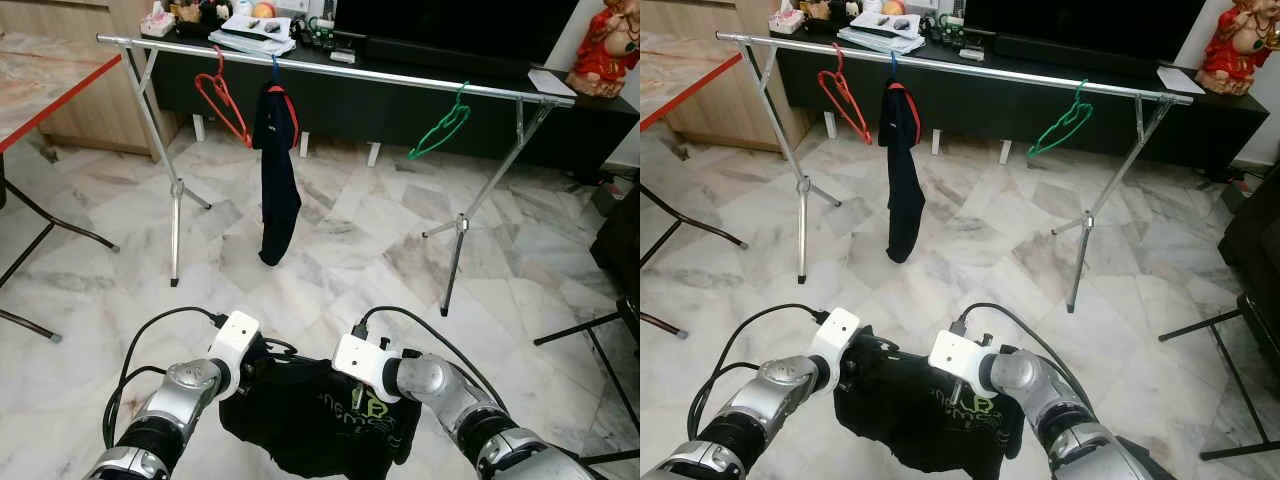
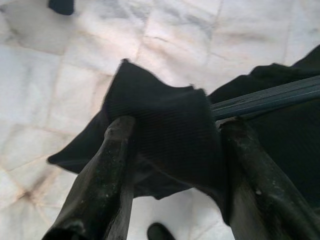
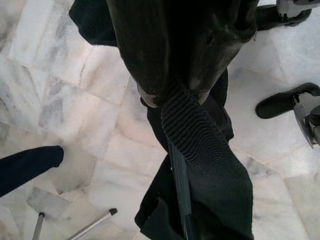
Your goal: Hang hanger
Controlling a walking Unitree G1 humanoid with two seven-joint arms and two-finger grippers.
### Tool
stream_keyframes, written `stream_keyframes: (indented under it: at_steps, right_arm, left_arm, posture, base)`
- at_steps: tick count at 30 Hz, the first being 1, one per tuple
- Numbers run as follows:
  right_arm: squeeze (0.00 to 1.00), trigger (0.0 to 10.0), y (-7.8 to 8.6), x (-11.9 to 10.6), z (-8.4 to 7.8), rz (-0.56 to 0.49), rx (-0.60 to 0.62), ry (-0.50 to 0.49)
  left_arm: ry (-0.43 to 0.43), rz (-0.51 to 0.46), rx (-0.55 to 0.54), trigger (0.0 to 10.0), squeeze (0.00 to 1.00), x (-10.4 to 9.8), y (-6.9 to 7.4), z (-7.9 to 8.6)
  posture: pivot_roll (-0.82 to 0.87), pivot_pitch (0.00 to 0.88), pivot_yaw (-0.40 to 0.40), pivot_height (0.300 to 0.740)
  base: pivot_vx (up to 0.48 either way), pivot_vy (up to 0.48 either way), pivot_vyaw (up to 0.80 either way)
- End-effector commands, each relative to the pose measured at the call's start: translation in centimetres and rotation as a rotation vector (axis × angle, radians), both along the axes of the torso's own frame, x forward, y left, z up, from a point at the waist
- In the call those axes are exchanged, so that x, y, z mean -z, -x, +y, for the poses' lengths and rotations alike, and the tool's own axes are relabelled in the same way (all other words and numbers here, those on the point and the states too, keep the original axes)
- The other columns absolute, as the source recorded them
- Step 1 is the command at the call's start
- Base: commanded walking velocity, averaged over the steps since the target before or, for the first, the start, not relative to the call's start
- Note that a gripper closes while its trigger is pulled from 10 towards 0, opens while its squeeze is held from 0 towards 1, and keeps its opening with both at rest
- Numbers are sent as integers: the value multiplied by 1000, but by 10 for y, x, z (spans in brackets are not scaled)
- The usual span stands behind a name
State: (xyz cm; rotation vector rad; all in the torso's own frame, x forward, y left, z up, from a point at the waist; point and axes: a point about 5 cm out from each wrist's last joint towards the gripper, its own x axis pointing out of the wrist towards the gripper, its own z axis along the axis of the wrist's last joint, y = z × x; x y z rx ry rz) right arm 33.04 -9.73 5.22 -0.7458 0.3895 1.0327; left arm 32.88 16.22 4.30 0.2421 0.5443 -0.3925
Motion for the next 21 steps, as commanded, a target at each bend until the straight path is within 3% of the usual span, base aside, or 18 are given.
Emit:
stream_keyframes:
  at_steps: [1, 10, 11, 12, 13, 14, 21]
  right_arm:
    - [0, 10000, -7, -10, 2, -27, 7, -33]
    - [0, 10000, -6, -10, 0, -24, 1, -30]
    - [0, 10000, -6, -10, 0, -24, 1, -31]
    - [0, 10000, -6, -10, -1, -23, 2, -31]
    - [0, 10000, -6, -10, -1, -24, 2, -32]
    - [0, 10000, -6, -10, -1, -24, 3, -32]
    - [0, 10000, -6, -10, -2, -27, 4, -34]
  left_arm:
    - [-56, 2, 4, 10000, 0, 3, 0, 2]
    - [-104, -14, -47, 10000, 0, 4, 0, 9]
    - [-103, -16, -47, 4980, 0, 4, 0, 9]
    - [-101, -15, -48, 3765, 0, 4, 0, 9]
    - [-100, -14, -49, 745, 0, 5, 0, 9]
    - [-99, -13, -50, 0, 0, 5, 0, 8]
    - [-96, -12, -31, 0, 0, 6, 1, 6]
  posture:
    - [93, 121, -141, 740]
    - [89, 118, -141, 740]
    - [86, 115, -141, 740]
    - [86, 114, -140, 740]
    - [86, 113, -140, 740]
    - [86, 111, -138, 740]
    - [83, 102, -137, 740]
  base:
    - [0, 0, 0]
    - [0, 0, 0]
    - [0, 0, 0]
    - [0, 0, 0]
    - [0, 0, 0]
    - [0, 0, 0]
    - [0, 0, 0]
